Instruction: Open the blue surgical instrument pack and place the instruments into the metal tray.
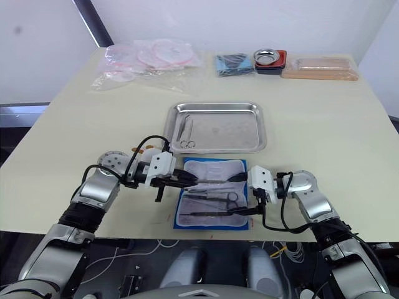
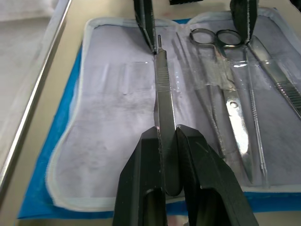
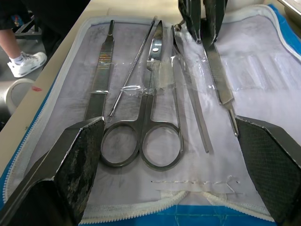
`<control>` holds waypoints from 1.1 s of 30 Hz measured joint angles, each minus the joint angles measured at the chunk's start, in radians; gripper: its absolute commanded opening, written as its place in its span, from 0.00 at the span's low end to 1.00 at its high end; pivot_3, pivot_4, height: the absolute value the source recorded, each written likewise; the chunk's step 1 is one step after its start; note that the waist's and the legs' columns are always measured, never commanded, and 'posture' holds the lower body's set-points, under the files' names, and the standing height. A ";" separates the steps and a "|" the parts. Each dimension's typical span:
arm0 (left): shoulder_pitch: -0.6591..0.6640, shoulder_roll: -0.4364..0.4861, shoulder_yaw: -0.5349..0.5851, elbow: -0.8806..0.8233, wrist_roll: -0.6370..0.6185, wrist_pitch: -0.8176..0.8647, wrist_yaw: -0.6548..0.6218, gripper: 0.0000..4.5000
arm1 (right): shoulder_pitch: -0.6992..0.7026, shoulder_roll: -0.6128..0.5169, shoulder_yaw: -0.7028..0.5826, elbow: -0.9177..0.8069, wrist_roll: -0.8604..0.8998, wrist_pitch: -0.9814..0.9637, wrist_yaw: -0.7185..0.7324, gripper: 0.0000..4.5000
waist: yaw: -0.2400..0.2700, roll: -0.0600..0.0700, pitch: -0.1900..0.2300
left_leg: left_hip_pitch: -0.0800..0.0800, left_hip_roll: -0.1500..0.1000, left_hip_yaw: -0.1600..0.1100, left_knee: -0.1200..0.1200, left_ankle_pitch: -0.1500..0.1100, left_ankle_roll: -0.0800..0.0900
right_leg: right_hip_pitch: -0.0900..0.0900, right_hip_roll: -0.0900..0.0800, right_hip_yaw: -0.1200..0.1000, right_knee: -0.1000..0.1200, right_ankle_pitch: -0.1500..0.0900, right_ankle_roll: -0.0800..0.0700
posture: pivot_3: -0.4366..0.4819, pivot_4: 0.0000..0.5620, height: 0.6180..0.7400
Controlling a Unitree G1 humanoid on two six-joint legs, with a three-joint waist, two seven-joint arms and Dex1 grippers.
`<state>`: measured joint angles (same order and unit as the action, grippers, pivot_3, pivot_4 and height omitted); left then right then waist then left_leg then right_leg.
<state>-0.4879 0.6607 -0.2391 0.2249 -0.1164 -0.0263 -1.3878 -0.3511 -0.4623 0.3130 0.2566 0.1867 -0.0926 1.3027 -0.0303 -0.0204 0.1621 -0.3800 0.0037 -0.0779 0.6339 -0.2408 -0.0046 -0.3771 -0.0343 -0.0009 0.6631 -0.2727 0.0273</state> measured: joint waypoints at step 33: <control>-0.048 0.278 -0.017 -0.293 -0.006 0.380 -0.032 0.00 | -0.002 0.007 0.005 0.009 0.001 -0.005 -0.011 1.00 | -0.004 0.000 0.000 | 0.001 0.002 0.002 0.001 0.000 0.000 | 0.000 0.001 0.002 0.001 0.000 0.000 | 0.48 0.27 1.00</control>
<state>-0.5358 0.9389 -0.2562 -0.0682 -0.1228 0.3537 -1.4196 -0.3528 -0.4551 0.3181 0.2654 0.1875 -0.0975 1.2914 -0.0346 -0.0202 0.1624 -0.3793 0.0053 -0.0762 0.6345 -0.2408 -0.0046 -0.3774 -0.0329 0.0011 0.6639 -0.2727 0.0272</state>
